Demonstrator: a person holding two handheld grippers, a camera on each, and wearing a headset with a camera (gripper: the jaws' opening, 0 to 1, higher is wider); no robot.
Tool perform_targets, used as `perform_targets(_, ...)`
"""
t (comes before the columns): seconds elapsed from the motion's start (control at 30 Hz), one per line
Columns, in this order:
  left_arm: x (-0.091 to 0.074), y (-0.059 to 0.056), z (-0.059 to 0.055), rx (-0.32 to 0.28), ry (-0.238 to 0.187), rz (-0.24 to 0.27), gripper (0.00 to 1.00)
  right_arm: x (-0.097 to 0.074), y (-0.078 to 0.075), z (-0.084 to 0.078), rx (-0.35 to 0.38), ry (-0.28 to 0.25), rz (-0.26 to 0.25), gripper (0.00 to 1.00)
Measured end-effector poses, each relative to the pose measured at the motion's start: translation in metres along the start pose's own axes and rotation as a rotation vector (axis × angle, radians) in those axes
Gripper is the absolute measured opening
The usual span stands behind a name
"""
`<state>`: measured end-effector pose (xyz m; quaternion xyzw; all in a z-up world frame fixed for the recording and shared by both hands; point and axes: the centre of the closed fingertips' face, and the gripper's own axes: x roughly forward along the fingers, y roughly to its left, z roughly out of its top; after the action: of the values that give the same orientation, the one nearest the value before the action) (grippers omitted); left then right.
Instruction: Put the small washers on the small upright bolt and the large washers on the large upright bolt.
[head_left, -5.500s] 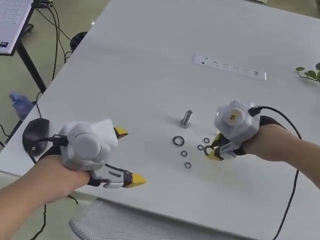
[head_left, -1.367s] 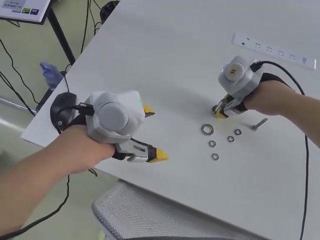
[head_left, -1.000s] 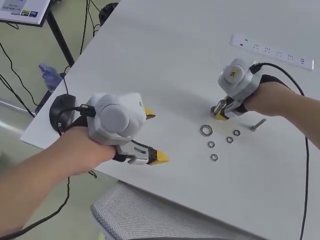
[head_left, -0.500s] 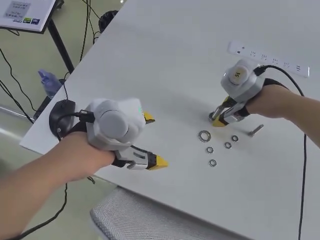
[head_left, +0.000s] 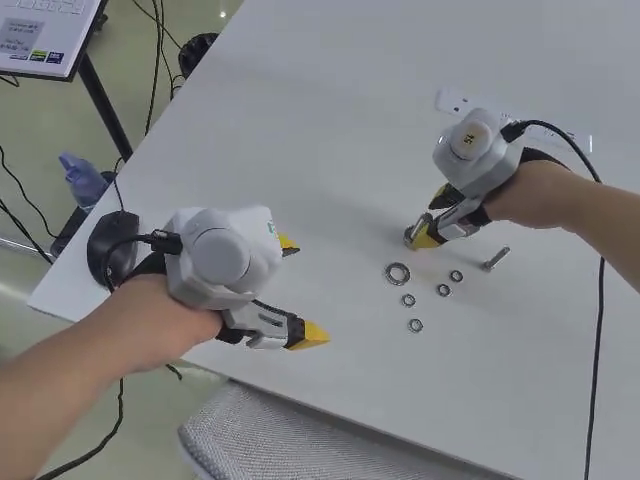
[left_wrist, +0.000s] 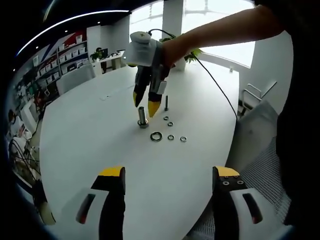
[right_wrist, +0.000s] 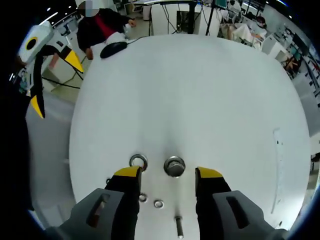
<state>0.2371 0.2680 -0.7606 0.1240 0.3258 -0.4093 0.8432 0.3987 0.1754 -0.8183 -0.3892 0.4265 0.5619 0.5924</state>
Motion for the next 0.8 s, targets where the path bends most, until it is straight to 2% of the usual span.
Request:
perform_targets(0.1,-0.004,0.001,0.007,-0.004,-0.018,-0.005,0.7,-0.009,0.003,0.003,0.013,-0.01,0.004,0.44)
perform_targets(0.23,-0.006,0.002,0.006,-0.004,-0.014,0.002,0.71,-0.015,0.006,0.002,-0.005,-0.004,-0.006,0.44)
perform_targets(0.4,-0.012,-0.001,0.006,-0.007,-0.013,0.003,0.71,-0.021,0.011,0.002,-0.023,0.004,-0.026,0.44)
perform_targets(0.5,-0.015,0.0,0.005,-0.026,-0.017,0.007,0.71,-0.026,0.02,0.005,-0.027,-0.002,-0.028,0.43)
perform_targets(0.67,-0.017,-0.003,0.003,-0.008,-0.008,0.006,0.71,-0.029,0.034,0.005,-0.035,-0.003,-0.024,0.43)
perform_targets(0.73,-0.017,-0.003,0.003,-0.008,-0.006,0.005,0.71,-0.027,0.031,0.004,-0.032,-0.003,-0.02,0.43)
perform_targets(0.8,-0.018,-0.004,0.003,-0.001,-0.009,0.004,0.71,-0.026,0.038,0.0,-0.028,0.004,-0.016,0.43)
